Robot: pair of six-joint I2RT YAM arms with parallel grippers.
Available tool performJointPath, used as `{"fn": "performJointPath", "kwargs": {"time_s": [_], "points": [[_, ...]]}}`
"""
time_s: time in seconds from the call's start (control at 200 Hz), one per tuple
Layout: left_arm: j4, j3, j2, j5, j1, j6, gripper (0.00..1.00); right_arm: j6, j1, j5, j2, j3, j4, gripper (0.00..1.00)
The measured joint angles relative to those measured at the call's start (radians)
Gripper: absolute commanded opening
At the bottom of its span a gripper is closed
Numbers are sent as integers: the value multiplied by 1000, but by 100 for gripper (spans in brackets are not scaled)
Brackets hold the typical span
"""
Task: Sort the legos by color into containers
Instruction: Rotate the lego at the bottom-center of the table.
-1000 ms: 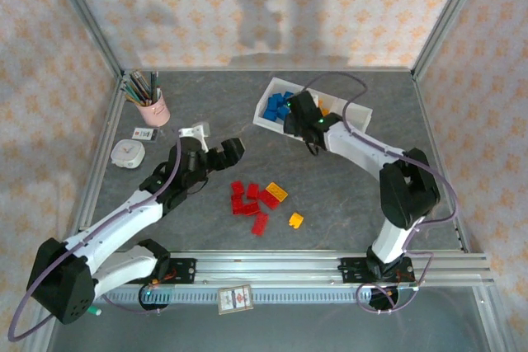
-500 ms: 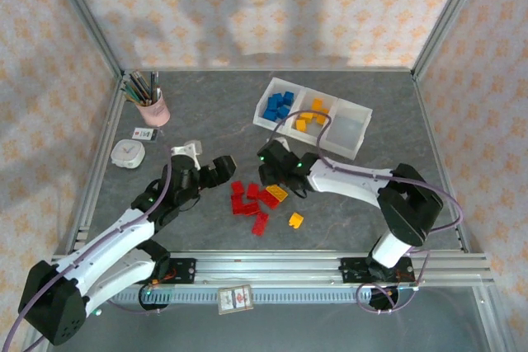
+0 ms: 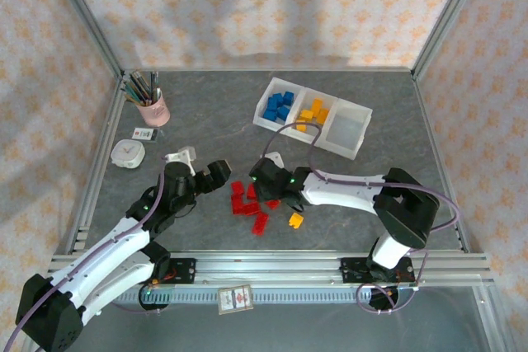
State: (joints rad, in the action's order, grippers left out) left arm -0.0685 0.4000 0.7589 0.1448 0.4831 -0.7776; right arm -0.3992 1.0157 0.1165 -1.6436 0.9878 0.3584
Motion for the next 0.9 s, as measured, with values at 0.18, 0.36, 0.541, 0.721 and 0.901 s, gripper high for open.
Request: {"fn": "performJointPath", "kwargs": {"time_s": [0.18,0.36,0.541,0.721,0.901], "points": [[0,0,1,-3,0,-3,99,-35,-5,20,-56,15,5,76],[0,0,1,-5,0,-3,99,-61,-23,20,-94,39,8,76],[0,0,1,-15,0,-3,99,-87,-47,23,-106,47,8,74],[0,0,7,-22,0,-3,99,-104,-77,23,-116,47,8,71],[0,0,23,-22,0,-3,99,-122,-92,23,-114,45,16,69]]}}
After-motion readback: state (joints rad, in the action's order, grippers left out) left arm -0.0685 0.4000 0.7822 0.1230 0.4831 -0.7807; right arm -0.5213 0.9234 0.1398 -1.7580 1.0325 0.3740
